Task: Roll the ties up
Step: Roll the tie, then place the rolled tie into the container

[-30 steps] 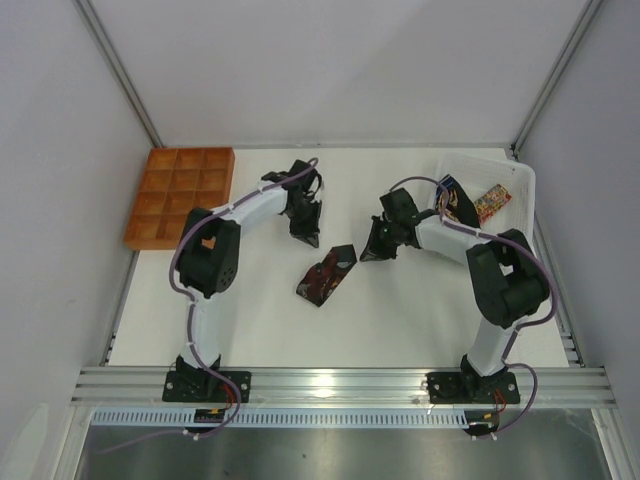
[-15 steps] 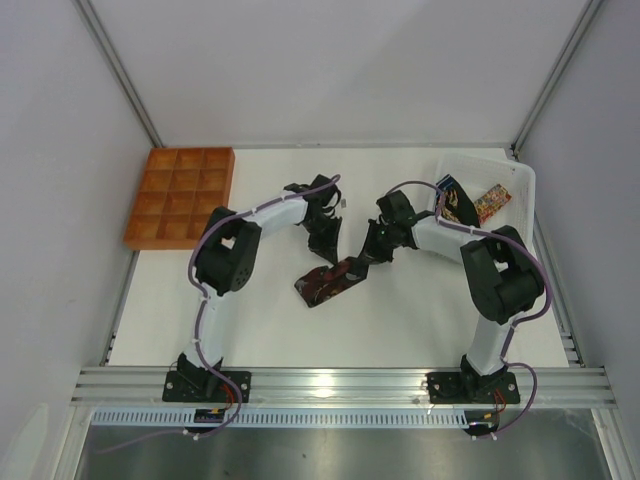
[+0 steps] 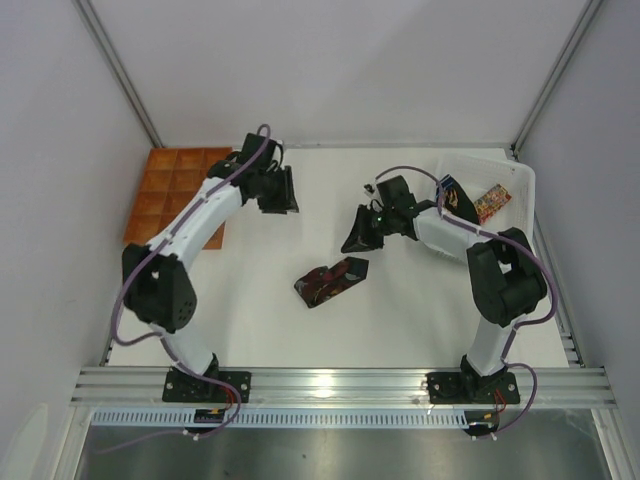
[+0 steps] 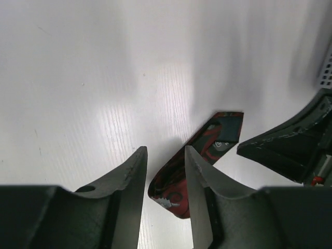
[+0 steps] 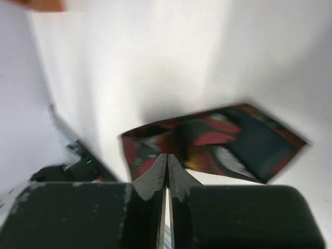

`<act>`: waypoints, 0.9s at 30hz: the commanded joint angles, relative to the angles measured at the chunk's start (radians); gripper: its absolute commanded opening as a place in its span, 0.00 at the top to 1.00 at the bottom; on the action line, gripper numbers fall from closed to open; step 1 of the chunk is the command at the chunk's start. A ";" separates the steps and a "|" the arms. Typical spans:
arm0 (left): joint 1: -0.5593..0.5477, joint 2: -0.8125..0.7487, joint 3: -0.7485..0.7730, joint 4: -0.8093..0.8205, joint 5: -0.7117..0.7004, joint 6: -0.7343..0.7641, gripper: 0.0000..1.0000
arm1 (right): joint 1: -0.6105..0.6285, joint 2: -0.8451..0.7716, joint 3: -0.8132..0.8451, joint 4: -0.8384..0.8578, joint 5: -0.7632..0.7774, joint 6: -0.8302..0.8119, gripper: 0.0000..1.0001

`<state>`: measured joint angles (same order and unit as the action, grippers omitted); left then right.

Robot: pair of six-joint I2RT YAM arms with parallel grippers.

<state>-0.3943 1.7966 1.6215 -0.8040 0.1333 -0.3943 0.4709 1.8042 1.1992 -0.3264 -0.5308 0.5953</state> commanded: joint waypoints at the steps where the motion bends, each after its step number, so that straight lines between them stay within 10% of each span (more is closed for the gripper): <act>1: 0.011 -0.147 -0.122 0.018 0.024 -0.060 0.60 | 0.023 -0.034 0.072 0.099 -0.240 -0.014 0.91; 11: 0.038 -0.521 -0.792 0.394 0.316 -0.427 0.44 | 0.112 0.093 0.088 0.213 -0.474 0.066 0.90; 27: 0.040 -0.686 -1.157 0.743 0.417 -0.673 0.28 | 0.095 0.155 -0.007 0.210 -0.433 0.023 0.94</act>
<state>-0.3603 1.1290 0.4854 -0.1780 0.5137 -1.0050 0.5724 1.9282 1.1912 -0.1474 -0.9520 0.6342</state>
